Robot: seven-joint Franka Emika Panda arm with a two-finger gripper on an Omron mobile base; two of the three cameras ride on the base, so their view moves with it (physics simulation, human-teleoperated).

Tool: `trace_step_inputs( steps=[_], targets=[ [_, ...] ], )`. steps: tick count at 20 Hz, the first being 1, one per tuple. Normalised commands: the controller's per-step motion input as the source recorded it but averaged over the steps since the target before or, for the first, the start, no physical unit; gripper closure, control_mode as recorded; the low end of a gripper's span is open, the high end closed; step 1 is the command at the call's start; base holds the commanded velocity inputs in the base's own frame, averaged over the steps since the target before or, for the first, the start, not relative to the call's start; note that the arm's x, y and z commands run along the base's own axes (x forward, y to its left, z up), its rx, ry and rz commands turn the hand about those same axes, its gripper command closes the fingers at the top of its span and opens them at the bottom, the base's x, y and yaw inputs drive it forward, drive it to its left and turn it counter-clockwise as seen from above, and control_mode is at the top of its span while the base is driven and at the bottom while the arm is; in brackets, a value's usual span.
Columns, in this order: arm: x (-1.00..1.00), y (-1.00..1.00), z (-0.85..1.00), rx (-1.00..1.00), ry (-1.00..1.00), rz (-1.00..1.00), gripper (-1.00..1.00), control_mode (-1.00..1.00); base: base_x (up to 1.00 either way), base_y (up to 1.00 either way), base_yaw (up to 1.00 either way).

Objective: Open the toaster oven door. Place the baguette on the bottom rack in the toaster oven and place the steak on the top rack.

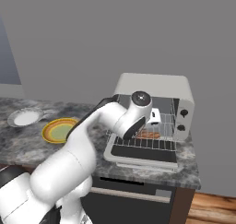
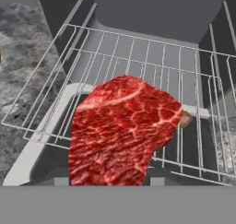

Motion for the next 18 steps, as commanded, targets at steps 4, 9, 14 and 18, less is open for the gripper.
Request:
trace_step_inputs(
  steps=[4, 9, 14, 18],
  targets=[
    [0.25, 0.0, -0.11, 0.0, 0.01, -0.05, 1.0, -1.0, 0.0, 0.0, 0.0],
    [0.3, 0.0, -0.16, 0.0, 0.01, -0.05, 1.0, -1.0, 0.0, 0.0, 0.0],
    [0.28, -0.01, -0.14, 0.01, 0.0, -0.05, 1.0, -1.0, 0.0, 0.0, 0.0],
    [0.28, -0.04, -0.14, 0.03, 0.0, -0.06, 1.0, -1.0, 0.0, 0.0, 0.0]
  ],
)
